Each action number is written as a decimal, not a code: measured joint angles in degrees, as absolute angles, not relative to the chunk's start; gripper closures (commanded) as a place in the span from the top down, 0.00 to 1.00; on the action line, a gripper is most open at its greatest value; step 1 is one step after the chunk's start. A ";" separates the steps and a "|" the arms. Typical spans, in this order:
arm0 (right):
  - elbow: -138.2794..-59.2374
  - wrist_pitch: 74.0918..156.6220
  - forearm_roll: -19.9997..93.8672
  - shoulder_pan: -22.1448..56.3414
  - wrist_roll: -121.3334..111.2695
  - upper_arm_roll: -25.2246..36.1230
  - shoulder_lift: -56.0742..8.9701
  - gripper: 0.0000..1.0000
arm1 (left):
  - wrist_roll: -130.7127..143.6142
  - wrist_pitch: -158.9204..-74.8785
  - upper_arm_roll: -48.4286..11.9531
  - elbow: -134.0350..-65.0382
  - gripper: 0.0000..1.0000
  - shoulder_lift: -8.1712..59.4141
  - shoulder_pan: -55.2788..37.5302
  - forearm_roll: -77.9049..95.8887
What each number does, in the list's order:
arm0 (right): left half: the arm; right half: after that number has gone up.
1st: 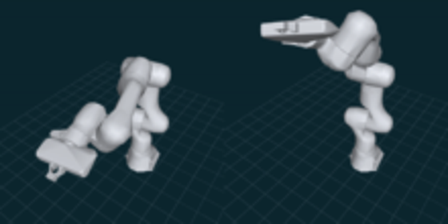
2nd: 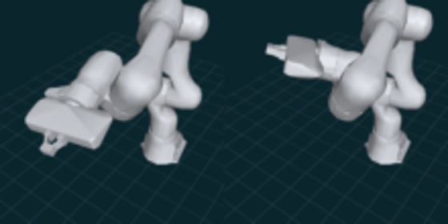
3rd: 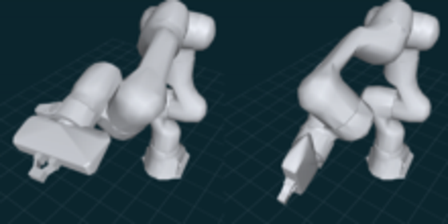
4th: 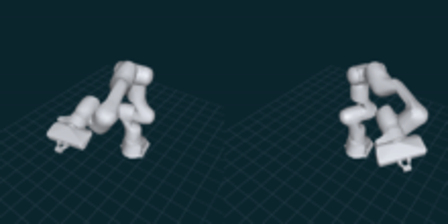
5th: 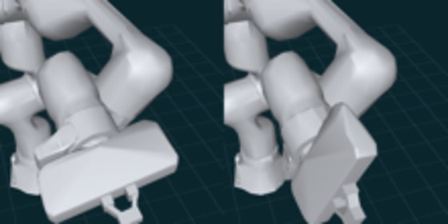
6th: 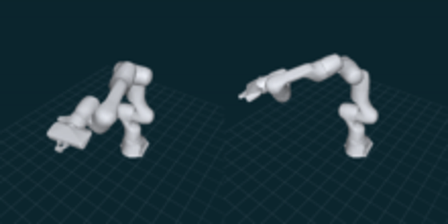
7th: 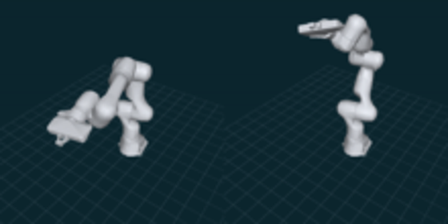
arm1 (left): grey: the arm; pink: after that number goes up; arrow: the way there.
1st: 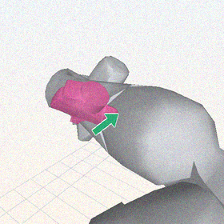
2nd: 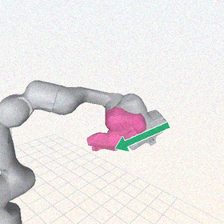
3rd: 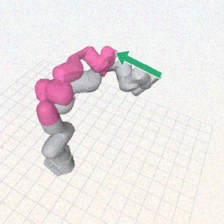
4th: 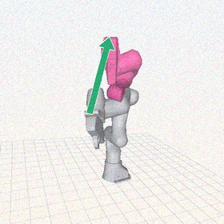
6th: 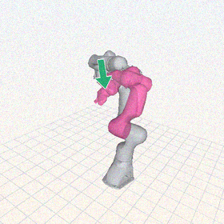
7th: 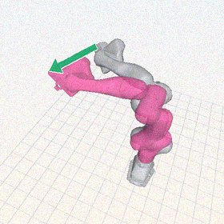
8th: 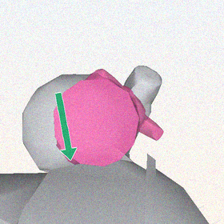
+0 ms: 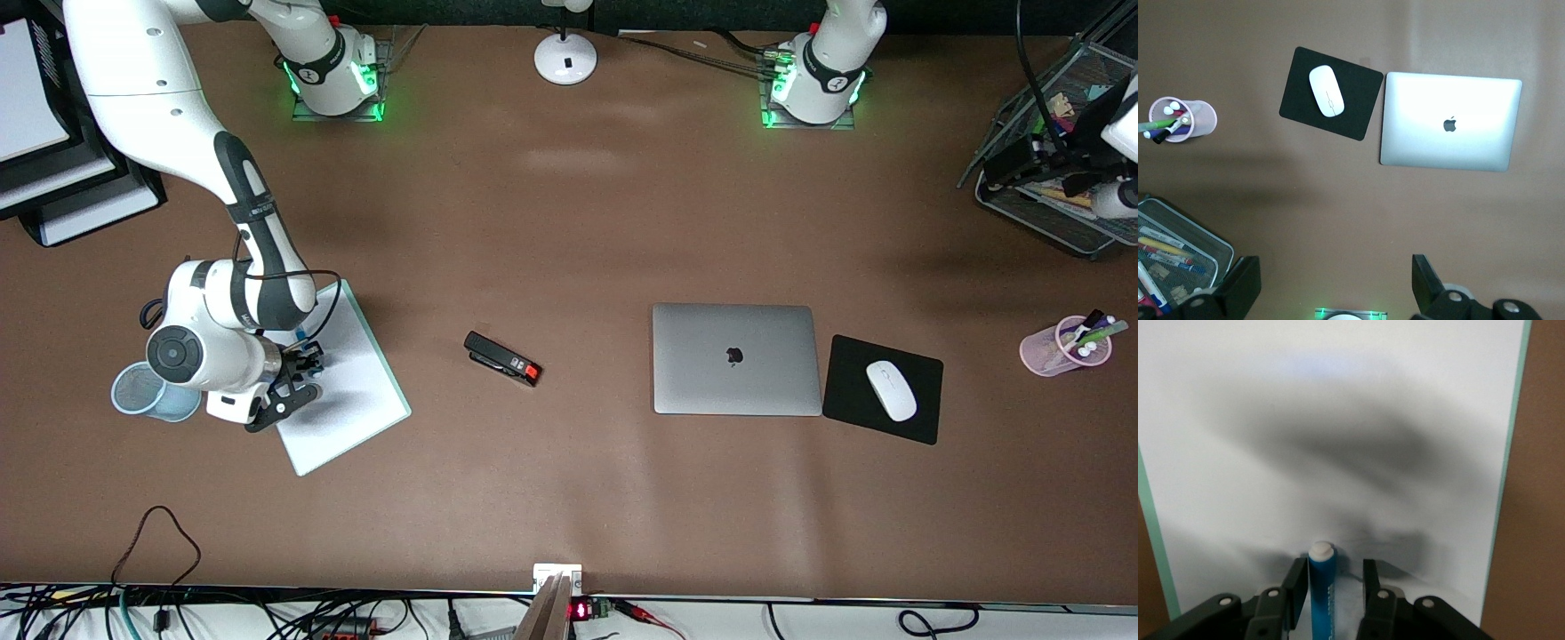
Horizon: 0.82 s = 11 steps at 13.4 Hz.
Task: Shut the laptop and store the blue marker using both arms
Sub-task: 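Grasp the blue marker with the right gripper while the left gripper withdraws, then lift the blue marker and carry it toward the mesh cup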
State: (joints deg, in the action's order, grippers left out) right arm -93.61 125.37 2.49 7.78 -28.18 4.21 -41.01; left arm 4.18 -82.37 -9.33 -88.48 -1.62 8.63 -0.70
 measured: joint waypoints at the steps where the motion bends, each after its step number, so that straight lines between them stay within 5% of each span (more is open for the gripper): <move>1: -93.62 125.37 2.49 7.78 -28.17 4.21 -41.02 0.34 | 4.01 -83.37 -8.34 -90.37 1.00 -2.87 7.77 -0.57; 11: -93.62 125.37 2.53 7.78 -28.13 4.10 -41.09 0.05 | 3.07 -84.92 -7.68 -94.55 1.00 -5.77 6.59 2.31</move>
State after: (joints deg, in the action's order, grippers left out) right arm -93.62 125.37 2.53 7.78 -28.13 4.10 -41.09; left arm 3.07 -84.92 -7.68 -94.55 -5.77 6.59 2.31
